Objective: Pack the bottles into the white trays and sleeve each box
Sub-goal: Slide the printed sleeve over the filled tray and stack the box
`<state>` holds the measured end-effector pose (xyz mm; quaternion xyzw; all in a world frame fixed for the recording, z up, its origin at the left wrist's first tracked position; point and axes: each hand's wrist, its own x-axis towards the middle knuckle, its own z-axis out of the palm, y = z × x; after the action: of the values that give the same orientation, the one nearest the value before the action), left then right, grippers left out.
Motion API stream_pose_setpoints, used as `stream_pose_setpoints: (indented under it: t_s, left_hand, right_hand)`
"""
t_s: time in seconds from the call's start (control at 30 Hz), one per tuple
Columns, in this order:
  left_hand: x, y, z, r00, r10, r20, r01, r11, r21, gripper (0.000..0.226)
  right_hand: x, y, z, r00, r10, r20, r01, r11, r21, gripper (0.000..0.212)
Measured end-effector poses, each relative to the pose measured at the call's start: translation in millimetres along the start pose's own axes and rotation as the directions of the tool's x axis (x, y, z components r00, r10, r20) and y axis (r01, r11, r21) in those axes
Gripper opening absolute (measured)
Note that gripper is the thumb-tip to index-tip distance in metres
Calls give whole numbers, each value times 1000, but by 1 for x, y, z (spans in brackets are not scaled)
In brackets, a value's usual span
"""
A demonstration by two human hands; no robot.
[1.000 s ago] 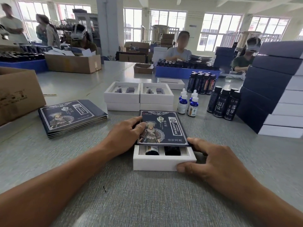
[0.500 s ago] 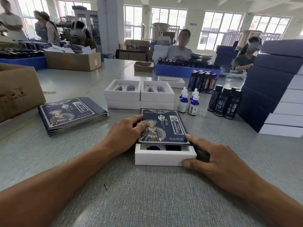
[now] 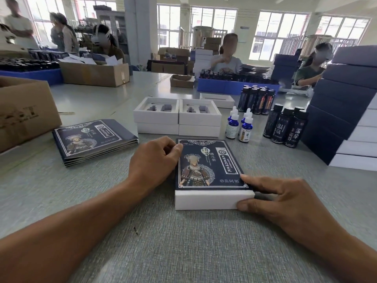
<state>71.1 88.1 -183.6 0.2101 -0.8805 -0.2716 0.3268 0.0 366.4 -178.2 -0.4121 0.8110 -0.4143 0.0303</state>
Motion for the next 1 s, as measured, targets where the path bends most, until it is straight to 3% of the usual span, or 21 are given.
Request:
stream_pose_setpoints:
  t_s: [0.07, 0.17, 0.27, 0.37, 0.7, 1.0]
  left_hand:
    - [6, -4, 0, 1000, 3, 23, -2, 1000, -23, 27]
    - [17, -7, 1, 978, -11, 206, 24, 998, -60, 54]
    - [24, -12, 3, 945, -37, 324, 83, 988, -131, 50]
    - [23, -14, 4, 953, -30, 302, 85, 981, -172, 45]
    - [26, -20, 5, 962, 37, 271, 20, 979, -204, 47]
    - [27, -25, 6, 963, 51, 264, 17, 969, -248, 50]
  right_hand:
    - [0, 1, 1, 1000, -10, -4, 10, 1000, 2, 63]
    - [2, 0, 1, 1000, -18, 23, 18, 1000, 6, 65]
    - [4, 0, -1, 996, -41, 79, 47, 996, -78, 67]
    - [4, 1, -1, 992, -37, 118, 52, 990, -128, 68]
    - [3, 1, 4, 999, -38, -28, 36, 998, -53, 56]
    - [3, -3, 3, 999, -23, -47, 22, 1000, -12, 50]
